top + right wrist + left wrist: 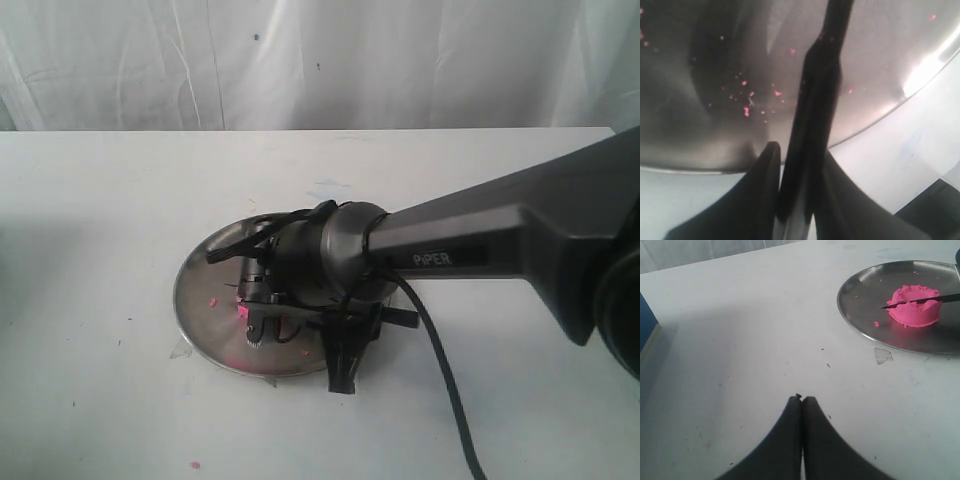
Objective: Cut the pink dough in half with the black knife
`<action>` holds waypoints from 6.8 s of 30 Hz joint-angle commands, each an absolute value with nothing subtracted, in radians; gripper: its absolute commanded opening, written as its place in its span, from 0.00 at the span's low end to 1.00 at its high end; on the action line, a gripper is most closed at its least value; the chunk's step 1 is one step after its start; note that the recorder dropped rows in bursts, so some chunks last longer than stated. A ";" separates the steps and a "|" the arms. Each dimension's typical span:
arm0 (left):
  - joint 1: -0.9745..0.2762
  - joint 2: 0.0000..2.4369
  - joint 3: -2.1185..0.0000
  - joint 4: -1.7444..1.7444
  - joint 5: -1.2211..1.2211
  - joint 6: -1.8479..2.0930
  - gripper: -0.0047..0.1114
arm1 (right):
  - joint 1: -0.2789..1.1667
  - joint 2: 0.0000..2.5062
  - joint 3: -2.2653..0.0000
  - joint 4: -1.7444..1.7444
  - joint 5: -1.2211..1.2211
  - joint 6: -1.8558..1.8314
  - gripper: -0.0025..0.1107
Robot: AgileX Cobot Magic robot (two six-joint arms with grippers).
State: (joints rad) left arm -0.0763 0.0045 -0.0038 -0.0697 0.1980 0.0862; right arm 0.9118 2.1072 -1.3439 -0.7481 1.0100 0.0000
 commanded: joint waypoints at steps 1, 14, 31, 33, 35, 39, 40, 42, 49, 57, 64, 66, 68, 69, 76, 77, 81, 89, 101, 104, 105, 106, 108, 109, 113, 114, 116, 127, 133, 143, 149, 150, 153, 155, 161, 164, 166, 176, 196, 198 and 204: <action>-0.083 0.000 0.000 -0.074 0.199 0.086 0.04 | 0.896 2.121 -1.342 -0.669 1.001 -0.045 0.03; -0.083 0.000 0.000 -0.074 0.199 0.086 0.04 | 0.867 2.121 -1.412 -0.591 1.052 -0.094 0.02; -0.083 0.000 0.000 -0.068 0.189 0.089 0.04 | 0.867 2.121 -1.434 -0.538 1.050 -0.130 0.02; -0.083 0.000 0.000 -0.071 0.129 0.073 0.04 | 0.867 2.121 -1.434 -0.538 1.050 -0.132 0.02; -0.083 0.000 0.000 -0.146 0.049 0.007 0.04 | 0.867 2.121 -1.434 -0.538 1.050 -0.133 0.02; -0.083 0.000 0.000 -0.376 -0.087 -0.264 0.04 | 0.847 2.121 -1.434 -0.538 1.049 -0.135 0.02; -0.083 0.000 0.000 -0.388 -0.082 -0.306 0.04 | 0.845 2.121 -1.434 -0.538 1.049 -0.135 0.02; -0.083 0.000 0.000 -0.391 -0.006 -0.390 0.04 | 0.834 2.121 -1.434 -0.531 1.051 -0.135 0.02; -0.083 0.000 -0.191 -0.448 0.324 -0.315 0.04 | 0.825 2.121 -1.434 -0.508 1.053 -0.159 0.02; -0.083 0.207 -0.415 -0.650 0.537 0.052 0.04 | 0.825 2.121 -1.434 -0.508 1.049 -0.174 0.02; -0.083 0.665 -0.555 -0.636 0.665 0.142 0.04 | 0.825 2.121 -1.434 -0.506 1.057 -0.173 0.02; -0.083 0.788 -0.612 -0.638 0.665 0.184 0.04 | 0.825 2.121 -1.434 -0.506 1.057 -0.173 0.02; -0.083 0.975 -0.710 -0.662 0.646 0.245 0.04 | 0.825 2.121 -1.434 -0.506 1.057 -0.176 0.02; -0.083 1.049 -0.752 -0.669 0.621 0.251 0.04 | 0.825 2.121 -1.434 -0.506 1.057 -0.176 0.02; -0.083 1.520 -1.016 -0.858 0.608 0.490 0.04 | 0.825 2.121 -1.434 -0.508 1.053 -0.178 0.02; -0.083 1.577 -1.032 -0.858 0.608 0.498 0.04 | 0.825 2.121 -1.434 -0.508 1.053 -0.178 0.02; -0.083 1.698 -1.083 -0.859 0.600 0.543 0.04 | 0.825 2.121 -1.434 -0.508 1.051 -0.178 0.02; -0.155 1.830 -1.172 -0.858 0.566 0.583 0.04 | 0.825 2.121 -1.434 -0.516 1.051 -0.178 0.02; -0.164 1.904 -1.188 -0.840 0.542 0.583 0.04 | 0.825 2.121 -1.434 -0.516 1.052 -0.178 0.02; -0.164 1.914 -1.188 -0.840 0.537 0.583 0.04 | 0.825 2.121 -1.434 -0.520 1.052 -0.178 0.02; -0.164 1.919 -1.188 -0.840 0.532 0.583 0.04 | 0.825 2.121 -1.434 -0.524 1.052 -0.178 0.02; -0.164 1.924 -1.188 -0.842 0.523 0.583 0.04 | 0.825 2.121 -1.434 -0.526 1.052 -0.178 0.02; -0.164 1.930 -1.188 -0.844 0.509 0.583 0.04 | 0.825 2.121 -1.434 -0.529 1.052 -0.180 0.02; -0.164 1.932 -1.188 -0.851 0.503 0.583 0.04 | 0.825 2.121 -1.434 -0.529 1.052 -0.182 0.02; -0.164 1.932 -1.188 -0.853 0.493 0.583 0.04 | 0.825 2.121 -1.434 -0.529 1.052 -0.182 0.02; -0.164 1.932 -1.188 -0.853 0.493 0.583 0.04 | 0.825 2.121 -1.434 -0.529 1.052 -0.182 0.02; -0.164 1.935 -1.188 -0.853 0.485 0.583 0.04 | 0.825 2.121 -1.434 -0.529 1.052 -0.182 0.02; -0.164 1.995 -1.188 -0.861 0.471 0.583 0.04 | 0.825 2.121 -1.434 -0.531 1.059 -0.181 0.02; -0.164 2.002 -1.188 -0.861 0.467 0.583 0.04 | 0.825 2.121 -1.434 -0.534 1.073 -0.189 0.02; -0.164 2.002 -1.188 -0.877 0.455 0.583 0.04 | 0.807 2.121 -1.434 -0.520 1.114 -0.205 0.02; -0.164 2.000 -1.290 -0.882 0.587 0.600 0.04 | 0.791 2.121 -1.436 -0.520 1.137 -0.207 0.02; -0.164 2.000 -1.315 -0.882 0.622 0.600 0.04 | 0.791 2.121 -1.436 -0.513 1.140 -0.207 0.02; -0.164 2.000 -1.357 -0.866 0.663 0.602 0.04 | 0.791 2.121 -1.436 -0.485 1.172 -0.227 0.02; -0.164 2.000 -1.361 -0.863 0.667 0.602 0.04 | 0.791 2.121 -1.436 -0.479 1.188 -0.236 0.02; -0.164 2.000 -1.361 -0.863 0.674 0.602 0.04 | 0.791 2.121 -1.436 -0.446 1.174 -0.248 0.02; -0.164 2.000 -1.361 -0.860 0.676 0.602 0.04 | 0.787 2.121 -1.466 -0.388 1.172 -0.235 0.02; -0.164 2.000 -1.361 -0.860 0.676 0.602 0.04 | 0.785 2.121 -1.486 -0.330 1.181 -0.270 0.02; -0.164 2.000 -1.361 -0.860 0.667 0.602 0.04 | 0.785 2.121 -1.505 -0.297 1.221 -0.293 0.02; -0.164 2.000 -1.361 -0.860 0.651 0.602 0.04 | 0.785 2.154 -1.499 -0.439 1.221 -0.251 0.02; -0.164 2.000 -1.361 -0.860 0.651 0.602 0.04 | 0.785 2.152 -1.494 -0.414 1.221 -0.251 0.02; -0.164 2.000 -1.361 -0.859 0.648 0.602 0.04 | 0.785 2.154 -1.476 -0.422 1.221 -0.273 0.02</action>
